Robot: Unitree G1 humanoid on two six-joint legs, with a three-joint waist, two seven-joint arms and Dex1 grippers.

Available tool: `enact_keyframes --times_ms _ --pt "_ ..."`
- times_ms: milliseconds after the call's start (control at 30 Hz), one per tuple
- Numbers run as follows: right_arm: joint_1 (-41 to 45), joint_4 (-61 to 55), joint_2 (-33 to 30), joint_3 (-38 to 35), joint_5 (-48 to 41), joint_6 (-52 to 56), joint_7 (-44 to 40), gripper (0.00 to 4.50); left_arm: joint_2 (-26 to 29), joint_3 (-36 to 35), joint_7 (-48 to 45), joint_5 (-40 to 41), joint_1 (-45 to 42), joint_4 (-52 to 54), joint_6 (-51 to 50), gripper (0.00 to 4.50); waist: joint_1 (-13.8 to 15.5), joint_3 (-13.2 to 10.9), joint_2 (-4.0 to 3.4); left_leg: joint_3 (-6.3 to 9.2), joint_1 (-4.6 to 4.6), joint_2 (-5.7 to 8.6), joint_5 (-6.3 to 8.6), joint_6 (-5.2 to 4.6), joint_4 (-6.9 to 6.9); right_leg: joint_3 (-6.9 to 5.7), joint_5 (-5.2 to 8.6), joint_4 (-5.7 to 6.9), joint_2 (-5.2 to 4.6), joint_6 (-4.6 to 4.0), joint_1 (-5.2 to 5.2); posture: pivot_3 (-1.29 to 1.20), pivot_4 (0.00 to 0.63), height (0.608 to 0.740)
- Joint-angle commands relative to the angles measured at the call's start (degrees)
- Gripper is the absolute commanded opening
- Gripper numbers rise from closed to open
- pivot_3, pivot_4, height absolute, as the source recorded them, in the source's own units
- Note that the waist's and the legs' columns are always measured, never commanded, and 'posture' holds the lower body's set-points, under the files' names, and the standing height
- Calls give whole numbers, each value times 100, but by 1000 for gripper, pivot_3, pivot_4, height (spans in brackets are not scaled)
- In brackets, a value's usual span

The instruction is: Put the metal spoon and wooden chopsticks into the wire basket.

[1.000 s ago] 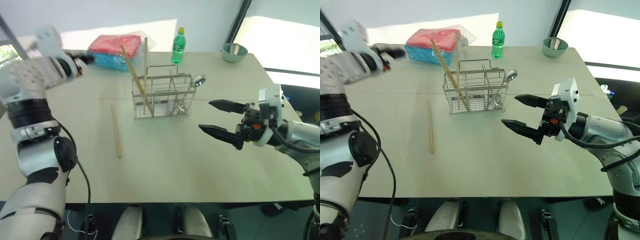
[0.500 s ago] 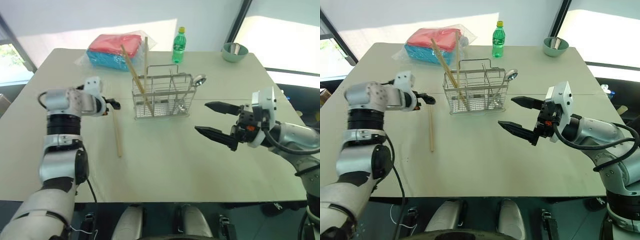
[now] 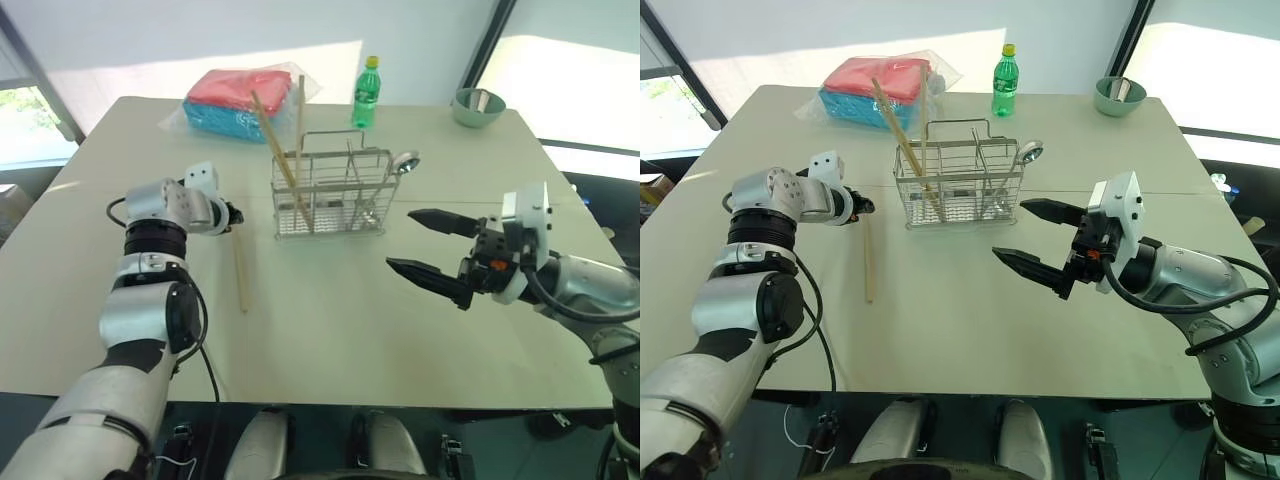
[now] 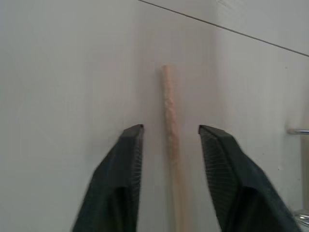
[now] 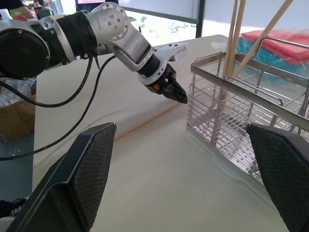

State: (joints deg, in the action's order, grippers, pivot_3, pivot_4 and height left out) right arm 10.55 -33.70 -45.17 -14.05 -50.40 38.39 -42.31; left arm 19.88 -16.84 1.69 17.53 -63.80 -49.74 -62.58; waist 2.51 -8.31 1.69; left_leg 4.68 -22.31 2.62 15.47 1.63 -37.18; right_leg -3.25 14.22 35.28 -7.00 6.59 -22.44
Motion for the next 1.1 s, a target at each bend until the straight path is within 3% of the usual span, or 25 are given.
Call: enact_keyframes --times_ms 33,367,467,600,700,900,1100 --pt "29 -162 9 -171 -107 -68 36 4500 -67 -36 6 -45 -84 -143 -56 42 0 0 0 0 0 3 0 0 0 0 0 0 -3 0 0 0 150 667" --pt "150 -28 5 -114 -102 -69 35 4500 468 -29 71 -403 -181 111 697 42 -56 -6 9 -3 -2 -10 0 0 3 0 -1 3 6 1 -14 0 150 667" --pt "206 30 -51 -98 -122 -31 -44 4500 861 217 -115 -736 -251 522 1737 42 -38 -11 16 -3 -8 -12 0 1 6 0 -1 3 8 0 -21 0 150 667" --pt "372 110 -133 -116 -203 87 -82 4500 1096 -389 -86 -412 -523 1150 3305 42 -28 -12 20 -5 -16 -12 -7 14 4 2 -5 -3 6 -6 -25 0 150 667" --pt "472 182 -196 -153 -272 204 -106 4500 931 -762 -690 194 -882 2199 4490 42 7 -16 36 -1 -26 -11 -8 18 1 -4 -6 -10 -11 -7 -25 0 150 667" --pt "489 127 -184 -115 -312 307 -59 4500 228 -661 -943 1031 -1214 3106 3888 42 -4 1 -2 -2 -2 43 4 -6 -3 -11 4 -12 -61 12 14 0 150 667" --pt "363 -17 -158 -206 -350 342 54 4500 -187 124 -1376 880 -595 3840 3799 42 -52 -2 0 -1 -2 47 6 -25 -10 -6 -5 -2 -45 28 7 0 150 667"
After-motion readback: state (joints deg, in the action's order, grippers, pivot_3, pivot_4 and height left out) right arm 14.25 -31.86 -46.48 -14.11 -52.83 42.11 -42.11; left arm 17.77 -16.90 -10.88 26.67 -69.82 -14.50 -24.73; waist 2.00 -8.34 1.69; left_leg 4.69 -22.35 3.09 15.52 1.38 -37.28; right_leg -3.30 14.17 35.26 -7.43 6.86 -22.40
